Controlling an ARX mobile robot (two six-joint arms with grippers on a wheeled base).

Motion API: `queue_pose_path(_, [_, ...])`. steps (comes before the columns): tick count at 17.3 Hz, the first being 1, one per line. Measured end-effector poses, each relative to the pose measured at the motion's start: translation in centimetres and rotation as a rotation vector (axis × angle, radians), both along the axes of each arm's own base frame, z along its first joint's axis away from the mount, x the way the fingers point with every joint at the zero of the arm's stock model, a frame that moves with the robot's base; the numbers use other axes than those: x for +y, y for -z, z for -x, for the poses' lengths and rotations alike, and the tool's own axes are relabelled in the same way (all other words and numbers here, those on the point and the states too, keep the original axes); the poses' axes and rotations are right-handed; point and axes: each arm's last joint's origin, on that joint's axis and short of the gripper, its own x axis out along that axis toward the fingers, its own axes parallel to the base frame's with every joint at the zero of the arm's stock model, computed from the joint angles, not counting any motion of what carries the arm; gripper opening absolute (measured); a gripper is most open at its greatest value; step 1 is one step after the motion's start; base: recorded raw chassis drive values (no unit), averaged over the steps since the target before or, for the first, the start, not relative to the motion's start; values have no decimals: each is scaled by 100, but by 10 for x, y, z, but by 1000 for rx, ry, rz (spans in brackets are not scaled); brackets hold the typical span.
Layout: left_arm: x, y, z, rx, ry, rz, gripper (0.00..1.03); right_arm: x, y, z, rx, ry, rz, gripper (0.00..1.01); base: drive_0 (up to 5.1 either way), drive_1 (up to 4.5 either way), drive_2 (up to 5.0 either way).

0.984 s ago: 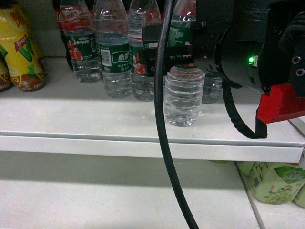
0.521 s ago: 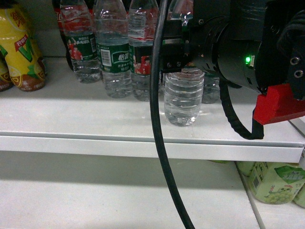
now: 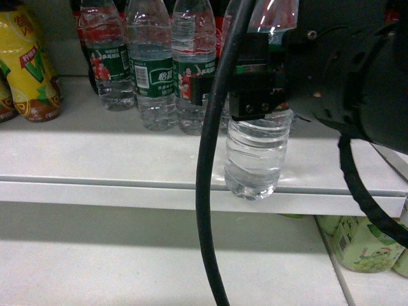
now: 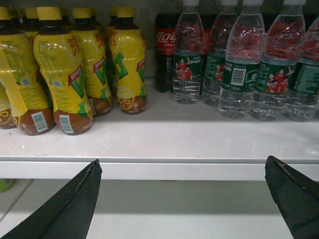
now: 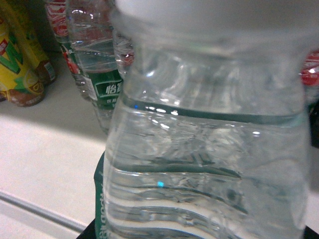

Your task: Move water from second to third shelf

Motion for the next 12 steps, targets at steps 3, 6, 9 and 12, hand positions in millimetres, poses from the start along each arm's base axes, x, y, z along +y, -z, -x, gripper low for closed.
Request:
queue_pose_path(3, [0,0,0,0,0,0,98,-22,-7,35,19,3,-32,43,0,0,0])
queue_pose_path(6, [0,0,0,0,0,0,98,-57,-10,68,48,58,-49,43,0,0,0])
queue_pose_path(9, [0,0,0,0,0,0,98,-91,-21,95,60,125,-59,43,0,0,0])
queue_pose_path(12, [0,0,0,0,0,0,98,-121,-43,113,-51,253,-22,43,0,0,0])
